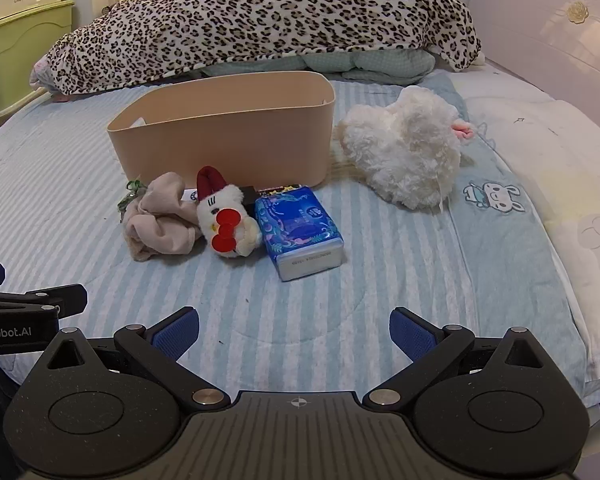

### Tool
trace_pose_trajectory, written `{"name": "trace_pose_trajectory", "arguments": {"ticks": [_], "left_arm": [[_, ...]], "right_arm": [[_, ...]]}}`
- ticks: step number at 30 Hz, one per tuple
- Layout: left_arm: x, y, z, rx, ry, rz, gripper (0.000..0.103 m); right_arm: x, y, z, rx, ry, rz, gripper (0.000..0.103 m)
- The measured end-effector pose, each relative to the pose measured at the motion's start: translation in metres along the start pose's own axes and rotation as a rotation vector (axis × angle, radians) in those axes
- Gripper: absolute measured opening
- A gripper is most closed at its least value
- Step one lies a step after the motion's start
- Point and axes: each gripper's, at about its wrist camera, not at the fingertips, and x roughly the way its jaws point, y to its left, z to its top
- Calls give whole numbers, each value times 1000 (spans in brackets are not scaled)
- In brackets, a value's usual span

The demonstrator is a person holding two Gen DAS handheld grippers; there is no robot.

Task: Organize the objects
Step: 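Move both grippers toward the items in front of the beige basket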

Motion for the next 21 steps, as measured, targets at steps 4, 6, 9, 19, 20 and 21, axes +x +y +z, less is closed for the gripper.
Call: {"name": "trace_pose_trajectory", "arguments": {"ticks": [4,6,9,19,20,21], "left_arm": [[0,0,0,1,2,-1,103],[1,0,0,3,3,-3,103],[2,-2,0,8,3,-5,103],[7,-2,8,15,-7,-5,103],[7,-2,8,18,-7,-5,103],[8,-3,9,21,-7,-6,103]], "right_arm": [[1,-1,0,2,0,-1,103],[1,-2,1,3,-1,-1,103],[1,-2,1,2,-1,-2,103],[4,-3,3,-3,-2,-14,103],[5,-4,3,-5,-2,-19,103],[6,-4,3,-5,-1,-20,103]]}}
